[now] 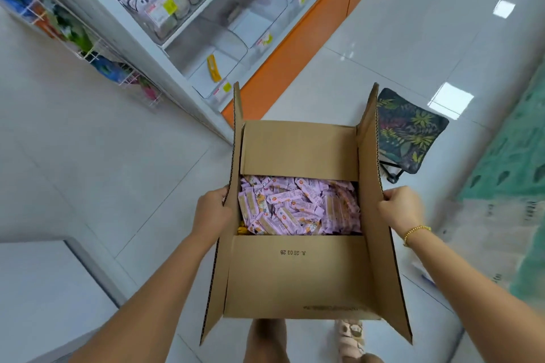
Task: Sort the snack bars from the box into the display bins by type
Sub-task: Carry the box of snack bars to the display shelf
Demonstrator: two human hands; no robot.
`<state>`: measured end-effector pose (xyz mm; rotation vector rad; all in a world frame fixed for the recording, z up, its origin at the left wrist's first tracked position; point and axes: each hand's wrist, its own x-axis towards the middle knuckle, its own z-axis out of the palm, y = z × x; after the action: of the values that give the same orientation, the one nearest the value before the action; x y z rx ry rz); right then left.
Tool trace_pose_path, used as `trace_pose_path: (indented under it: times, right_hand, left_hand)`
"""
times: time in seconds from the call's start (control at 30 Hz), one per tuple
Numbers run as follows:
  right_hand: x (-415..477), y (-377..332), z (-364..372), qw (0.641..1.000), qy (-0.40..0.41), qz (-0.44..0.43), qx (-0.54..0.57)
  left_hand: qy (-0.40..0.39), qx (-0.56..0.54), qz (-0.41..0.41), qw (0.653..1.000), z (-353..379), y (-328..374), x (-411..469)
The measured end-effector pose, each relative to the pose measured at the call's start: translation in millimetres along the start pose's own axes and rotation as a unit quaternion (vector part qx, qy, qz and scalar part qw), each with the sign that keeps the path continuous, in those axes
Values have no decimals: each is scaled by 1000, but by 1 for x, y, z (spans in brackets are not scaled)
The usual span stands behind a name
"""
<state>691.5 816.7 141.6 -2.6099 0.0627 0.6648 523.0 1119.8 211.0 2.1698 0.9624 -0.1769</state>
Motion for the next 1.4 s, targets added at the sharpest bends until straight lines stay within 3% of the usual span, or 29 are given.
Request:
trace_pose_path:
  times: [0.47,0.97,1.17,1.4]
  right_hand:
    - [139,-128,16,991,71,61,92]
    - [291,-116,2,970,71,158,171]
    - [334,-124,-18,969,95,155,168]
    - [387,-119,-9,951,100,226,188]
  left_hand:
    - [-50,64,61,995,-47,59,237]
    - [-98,138,45,985,4,150,405]
    - [-113,128,81,982,25,184,455]
    - [-137,141,106,975,52,204,539]
